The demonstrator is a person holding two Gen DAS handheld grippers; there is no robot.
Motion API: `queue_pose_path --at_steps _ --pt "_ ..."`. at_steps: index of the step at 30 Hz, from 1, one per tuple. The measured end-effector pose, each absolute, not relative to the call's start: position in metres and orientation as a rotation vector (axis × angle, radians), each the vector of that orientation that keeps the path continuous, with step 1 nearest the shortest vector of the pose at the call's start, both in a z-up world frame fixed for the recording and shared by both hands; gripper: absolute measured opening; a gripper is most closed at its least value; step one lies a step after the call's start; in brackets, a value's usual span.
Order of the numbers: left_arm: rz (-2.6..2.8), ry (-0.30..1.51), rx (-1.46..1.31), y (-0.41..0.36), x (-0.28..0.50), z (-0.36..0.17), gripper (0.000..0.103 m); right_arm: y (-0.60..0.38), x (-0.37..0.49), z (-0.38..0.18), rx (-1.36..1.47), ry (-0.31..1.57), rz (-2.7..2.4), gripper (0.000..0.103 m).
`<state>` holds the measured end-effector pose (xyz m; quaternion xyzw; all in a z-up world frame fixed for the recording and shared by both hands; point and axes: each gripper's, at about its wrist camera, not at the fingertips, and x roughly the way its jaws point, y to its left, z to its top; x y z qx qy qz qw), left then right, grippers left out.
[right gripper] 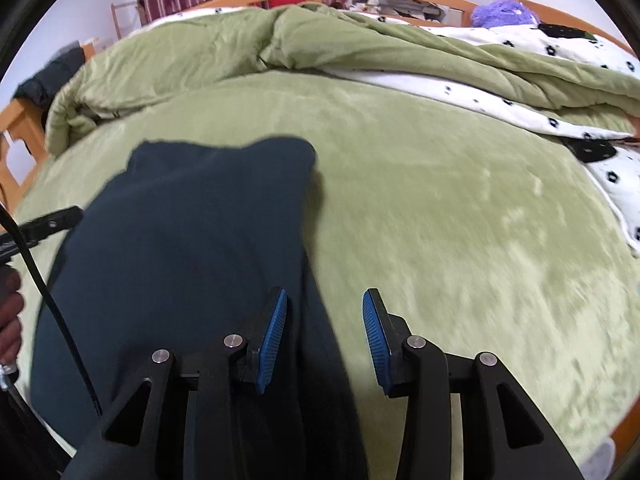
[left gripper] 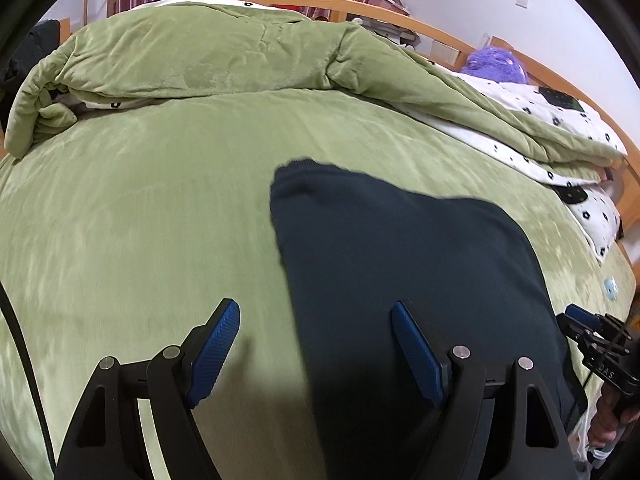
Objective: Fold small clothes
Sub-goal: 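Open the right tool and release the folded sweatshirt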
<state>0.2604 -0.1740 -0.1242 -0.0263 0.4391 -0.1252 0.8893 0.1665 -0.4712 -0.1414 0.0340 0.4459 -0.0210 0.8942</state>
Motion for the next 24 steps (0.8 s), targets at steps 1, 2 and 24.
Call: queue_pose_path --at_steps 1,2,24 --pt "-0.264 0.913 -0.057 -0.174 0.254 -0.125 0.077 -0.474 0.159 -0.143 0.069 0.931 -0.048 0.039" --pt "-0.267 0.914 -0.058 -0.175 0.248 -0.126 0.077 -0.476 0.155 -0.144 0.070 0.940 -0.047 0.039" --pt "-0.286 0.935 -0.038 -0.170 0.139 -0.131 0.078 -0.462 0.082 -0.141 0.068 0.959 -0.017 0.039"
